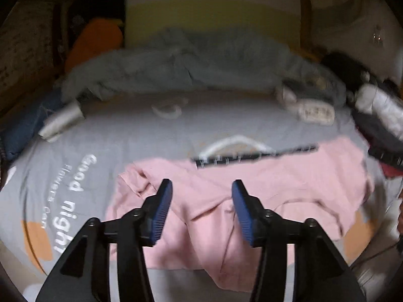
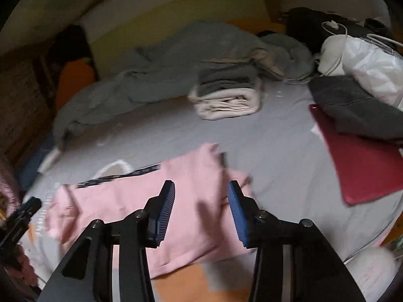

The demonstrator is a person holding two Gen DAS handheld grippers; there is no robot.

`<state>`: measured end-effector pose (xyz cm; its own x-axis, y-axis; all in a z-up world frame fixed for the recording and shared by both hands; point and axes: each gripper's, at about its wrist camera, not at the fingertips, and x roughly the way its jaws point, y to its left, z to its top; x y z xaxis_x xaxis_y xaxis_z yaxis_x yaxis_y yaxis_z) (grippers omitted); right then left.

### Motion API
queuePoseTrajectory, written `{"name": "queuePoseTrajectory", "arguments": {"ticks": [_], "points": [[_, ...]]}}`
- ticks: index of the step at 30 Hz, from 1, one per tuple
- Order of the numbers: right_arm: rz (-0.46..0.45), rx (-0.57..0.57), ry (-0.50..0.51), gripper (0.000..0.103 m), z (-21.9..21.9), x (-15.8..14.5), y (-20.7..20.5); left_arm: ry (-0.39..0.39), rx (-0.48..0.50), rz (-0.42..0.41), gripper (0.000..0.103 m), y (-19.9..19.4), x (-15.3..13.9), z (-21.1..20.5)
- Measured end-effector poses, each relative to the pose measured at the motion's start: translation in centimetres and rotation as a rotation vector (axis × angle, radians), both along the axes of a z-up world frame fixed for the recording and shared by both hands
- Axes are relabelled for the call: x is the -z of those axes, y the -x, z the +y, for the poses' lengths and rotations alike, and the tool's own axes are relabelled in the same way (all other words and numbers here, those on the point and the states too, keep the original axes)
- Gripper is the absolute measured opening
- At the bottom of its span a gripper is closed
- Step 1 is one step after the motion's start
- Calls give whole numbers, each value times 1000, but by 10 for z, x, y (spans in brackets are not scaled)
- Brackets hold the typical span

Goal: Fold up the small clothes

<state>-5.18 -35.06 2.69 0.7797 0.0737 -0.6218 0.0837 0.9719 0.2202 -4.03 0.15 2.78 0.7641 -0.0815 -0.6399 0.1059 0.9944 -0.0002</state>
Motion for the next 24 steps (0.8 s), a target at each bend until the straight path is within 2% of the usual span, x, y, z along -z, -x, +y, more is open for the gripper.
{"name": "queuePoseTrajectory", "arguments": {"ticks": [4, 7, 9, 10, 11, 12, 13, 14, 20, 24], "points": [[57, -38, -3, 45, 1, 17, -15, -60, 26, 82, 51, -7, 33, -12], [76, -54, 21, 45, 9, 29, -19, -131, 14, 81, 52, -8, 43, -19], [75, -54, 70, 30, 15, 34, -23, -173, -40, 39, 52, -8, 41, -17], [75, -66, 85, 11, 18, 35, -24, -181, -68, 14, 47, -7, 40, -15], [74, -82, 101, 7, 21, 36, -25, -171, -80, 0, 34, -7, 38, -11], [68, -81, 121, 7, 24, 36, -24, -146, -85, -8, 26, -6, 36, -6], [57, -76, 148, 7, 27, 35, -22, -122, -96, -12, 8, -6, 34, -1], [49, -70, 174, 6, 29, 34, -21, -106, -116, -14, 3, -5, 33, 4], [61, -13, 203, 6, 25, 33, -22, 9, -230, -48, 3, 19, 17, 42], [82, 1, 195, 6, 22, 36, -24, 67, -296, 4, 3, 37, 27, 67]]}}
